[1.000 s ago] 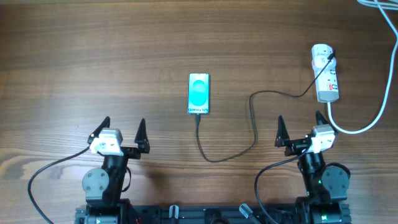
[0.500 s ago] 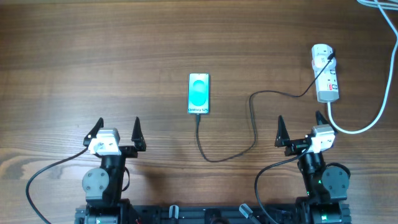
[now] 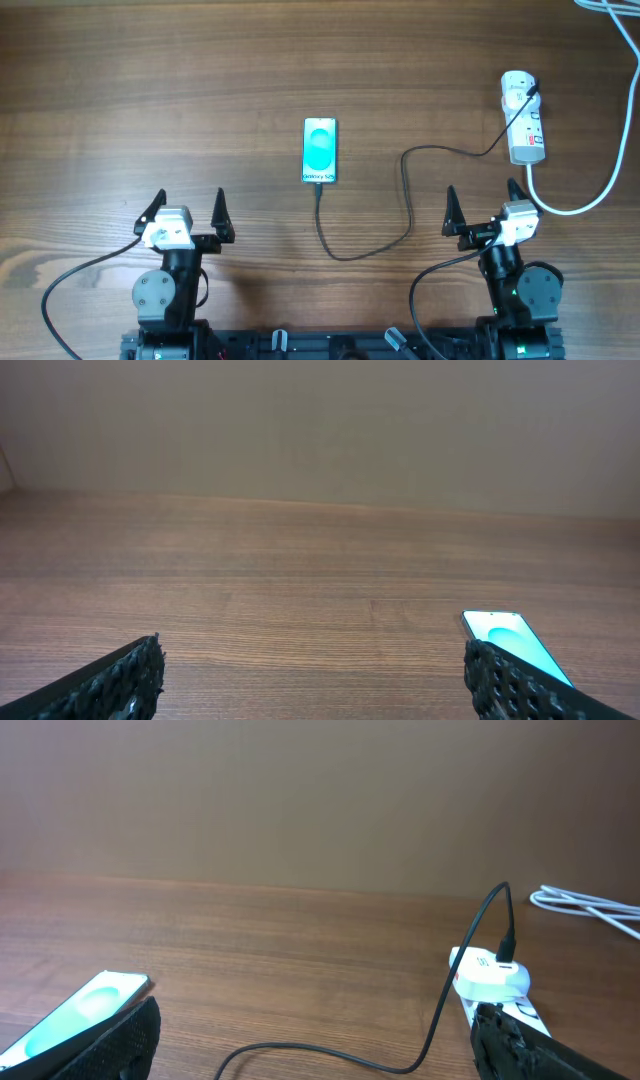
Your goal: Plug charger to phone and switch on socket
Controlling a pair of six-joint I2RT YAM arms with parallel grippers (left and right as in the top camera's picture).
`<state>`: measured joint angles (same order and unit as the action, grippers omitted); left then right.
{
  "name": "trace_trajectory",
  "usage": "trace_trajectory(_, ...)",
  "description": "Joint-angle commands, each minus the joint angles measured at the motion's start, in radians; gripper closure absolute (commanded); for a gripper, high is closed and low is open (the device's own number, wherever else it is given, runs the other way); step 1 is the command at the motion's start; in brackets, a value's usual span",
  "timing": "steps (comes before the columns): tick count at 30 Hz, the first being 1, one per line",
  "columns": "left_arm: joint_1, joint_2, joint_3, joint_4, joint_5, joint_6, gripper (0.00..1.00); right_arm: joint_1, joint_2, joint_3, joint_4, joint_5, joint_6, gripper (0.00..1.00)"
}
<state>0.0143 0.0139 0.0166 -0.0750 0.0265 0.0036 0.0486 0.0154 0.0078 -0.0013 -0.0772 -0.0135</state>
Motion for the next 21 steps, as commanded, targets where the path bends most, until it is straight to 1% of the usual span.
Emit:
trace_trajectory(1,0.008,-0.011,-0.011,0.0,-0.009,0.019,0.0,-0.004,-0.008,-0.003,0.002,0.013,-0.011,0.0)
trace_trajectory(21,0.008,-0.011,-0.011,0.0,-0.009,0.019,0.0,-0.004,-0.012,-0.003,0.002,0.018,-0.012,0.0)
